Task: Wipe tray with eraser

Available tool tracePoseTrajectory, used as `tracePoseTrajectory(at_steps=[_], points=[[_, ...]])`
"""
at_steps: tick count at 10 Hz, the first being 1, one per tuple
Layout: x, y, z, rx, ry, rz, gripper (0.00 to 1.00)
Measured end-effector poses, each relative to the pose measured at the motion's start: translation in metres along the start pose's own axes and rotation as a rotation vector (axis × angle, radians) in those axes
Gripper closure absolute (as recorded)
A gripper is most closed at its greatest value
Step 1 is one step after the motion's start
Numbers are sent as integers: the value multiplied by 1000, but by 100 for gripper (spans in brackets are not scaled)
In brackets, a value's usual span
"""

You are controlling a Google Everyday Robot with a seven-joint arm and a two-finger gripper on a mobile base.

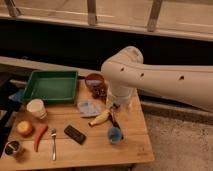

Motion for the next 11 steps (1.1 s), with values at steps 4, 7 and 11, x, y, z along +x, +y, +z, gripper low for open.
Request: tracePoseTrajectory(at_steps=[4,7,11], points=[[0,0,0,0,0,0,35],[0,0,-2,4,-8,-8,35],[19,53,1,-43,4,-262,35]])
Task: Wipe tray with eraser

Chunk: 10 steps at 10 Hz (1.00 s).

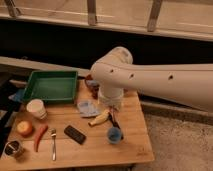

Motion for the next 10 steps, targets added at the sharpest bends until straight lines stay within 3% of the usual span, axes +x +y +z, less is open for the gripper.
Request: tracePoseTrajectory(at_steps=[4,10], points=[[1,106,41,-84,40,-210,35],[5,116,50,-98,50,-227,35]])
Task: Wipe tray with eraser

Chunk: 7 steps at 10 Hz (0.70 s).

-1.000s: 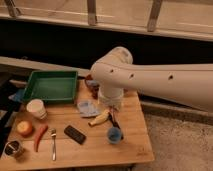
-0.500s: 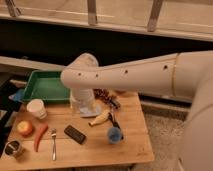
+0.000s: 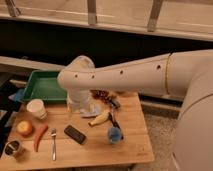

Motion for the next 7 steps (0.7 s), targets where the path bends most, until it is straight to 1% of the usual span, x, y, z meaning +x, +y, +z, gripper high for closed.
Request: tracePoseTrajectory(at_steps=[2,3,4,7], points=[[3,5,17,-20,10,2,35],[5,8,35,-24,24,-3,35],[8,8,54,-23,42,-3,35],[19,11,98,-1,109,-7,35]])
